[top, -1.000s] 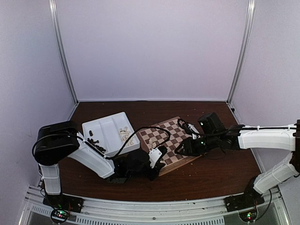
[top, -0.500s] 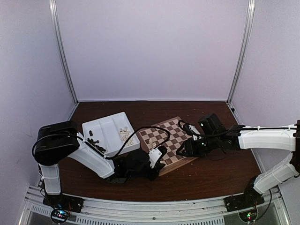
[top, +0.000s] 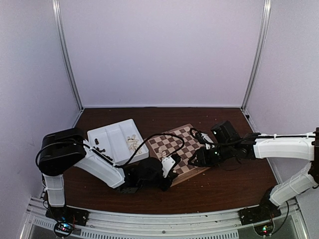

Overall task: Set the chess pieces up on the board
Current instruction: Place the chess piece on the chessboard, then pick up the chess piece from the storage box.

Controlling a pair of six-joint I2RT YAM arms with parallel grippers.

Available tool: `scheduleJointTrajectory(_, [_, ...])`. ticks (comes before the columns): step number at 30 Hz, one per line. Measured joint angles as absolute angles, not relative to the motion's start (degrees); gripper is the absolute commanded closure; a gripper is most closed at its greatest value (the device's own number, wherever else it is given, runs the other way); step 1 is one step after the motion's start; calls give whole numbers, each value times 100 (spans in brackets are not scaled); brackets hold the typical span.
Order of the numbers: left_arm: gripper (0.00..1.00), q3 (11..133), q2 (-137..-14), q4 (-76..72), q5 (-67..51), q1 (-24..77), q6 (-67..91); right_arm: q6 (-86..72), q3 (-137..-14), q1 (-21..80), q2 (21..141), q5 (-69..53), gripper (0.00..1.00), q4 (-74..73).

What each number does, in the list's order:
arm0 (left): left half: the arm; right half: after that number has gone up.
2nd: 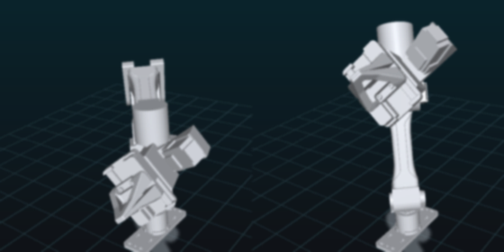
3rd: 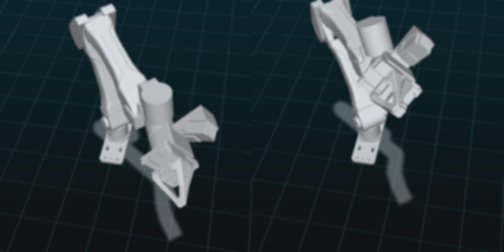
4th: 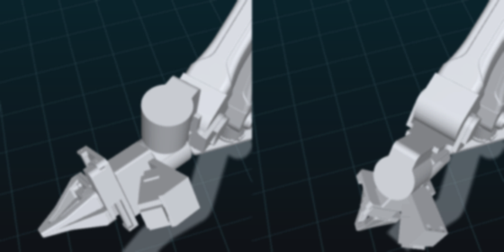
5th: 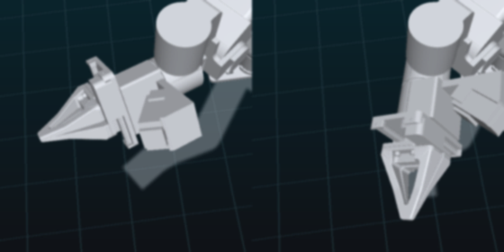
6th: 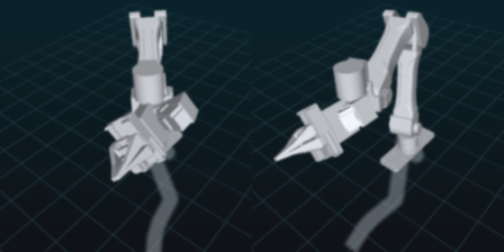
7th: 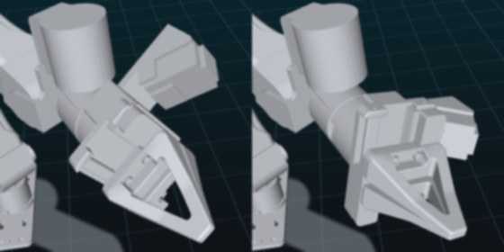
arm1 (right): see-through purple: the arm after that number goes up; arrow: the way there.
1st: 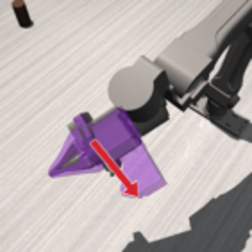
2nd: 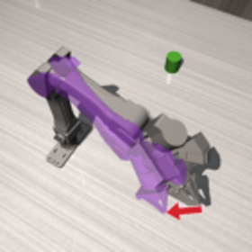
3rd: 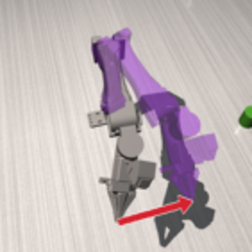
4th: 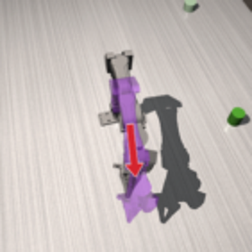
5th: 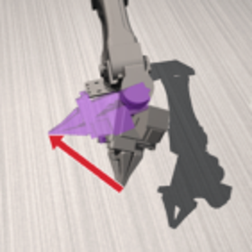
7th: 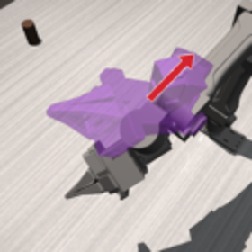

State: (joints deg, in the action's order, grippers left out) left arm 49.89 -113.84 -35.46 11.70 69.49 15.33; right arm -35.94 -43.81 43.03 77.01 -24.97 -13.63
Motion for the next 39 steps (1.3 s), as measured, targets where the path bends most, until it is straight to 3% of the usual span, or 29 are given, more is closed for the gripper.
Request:
scheduleJointTrajectory(7, [67,5028,-11413,-3529,1175,6949,1522,-3594,-4298,4296,7675,-2497,62,-1358])
scheduleJointTrajectory(21, [66,4792,-11000,-3037,1210,7063,1492,-3590,-4285,4261,7605,-2495,62,-1369])
scheduleJointTrajectory(32, [66,3623,-8396,-1253,1529,7223,1916,-3148,-4281,4132,7024,-2193,61,-1649])
scheduleJointTrajectory(39, [17,3942,-7223,322,2473,7220,2239,-2512,-4077,4049,6233,-1269,60,-1984])
